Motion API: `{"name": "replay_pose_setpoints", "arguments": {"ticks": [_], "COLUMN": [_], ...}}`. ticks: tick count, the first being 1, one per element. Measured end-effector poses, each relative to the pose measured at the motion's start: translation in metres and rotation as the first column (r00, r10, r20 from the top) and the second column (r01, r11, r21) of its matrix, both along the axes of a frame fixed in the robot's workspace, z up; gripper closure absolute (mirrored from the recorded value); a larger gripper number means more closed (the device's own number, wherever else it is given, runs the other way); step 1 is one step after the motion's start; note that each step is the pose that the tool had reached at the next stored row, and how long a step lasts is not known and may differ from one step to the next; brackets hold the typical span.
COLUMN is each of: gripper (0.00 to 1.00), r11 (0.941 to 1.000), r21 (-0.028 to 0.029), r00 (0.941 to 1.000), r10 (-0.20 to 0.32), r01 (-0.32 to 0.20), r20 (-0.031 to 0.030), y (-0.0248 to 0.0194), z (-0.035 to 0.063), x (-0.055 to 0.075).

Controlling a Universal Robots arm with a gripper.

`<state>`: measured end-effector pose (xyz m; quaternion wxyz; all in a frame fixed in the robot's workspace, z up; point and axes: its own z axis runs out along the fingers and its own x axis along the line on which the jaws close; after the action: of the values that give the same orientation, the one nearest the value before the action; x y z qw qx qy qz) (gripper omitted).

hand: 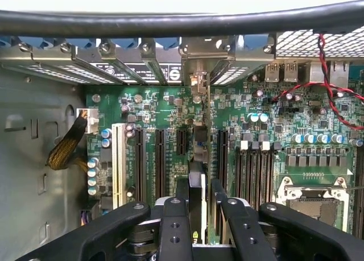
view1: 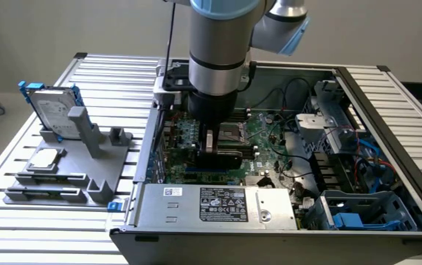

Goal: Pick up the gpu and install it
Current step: 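Insert the gpu into the slot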

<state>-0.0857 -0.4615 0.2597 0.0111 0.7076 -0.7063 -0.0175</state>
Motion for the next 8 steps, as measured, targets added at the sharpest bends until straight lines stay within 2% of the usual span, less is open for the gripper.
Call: {"name": "replay_pose_setpoints", "arguments": {"ticks": [5,8], "gripper": [0.73,0.73], "r11": [1.0000,0.9999], "r21": [0.0063,0.0119], "r00": [1.0000,1.0000], "r10": [0.000,0.000], "r01": [0.000,0.000], "r20": [-0.0009,-0.0010], "y": [-0.0013,-0.0018], "z": [-0.0005,-0.0010], "x": [0.0000,0.0000]}}
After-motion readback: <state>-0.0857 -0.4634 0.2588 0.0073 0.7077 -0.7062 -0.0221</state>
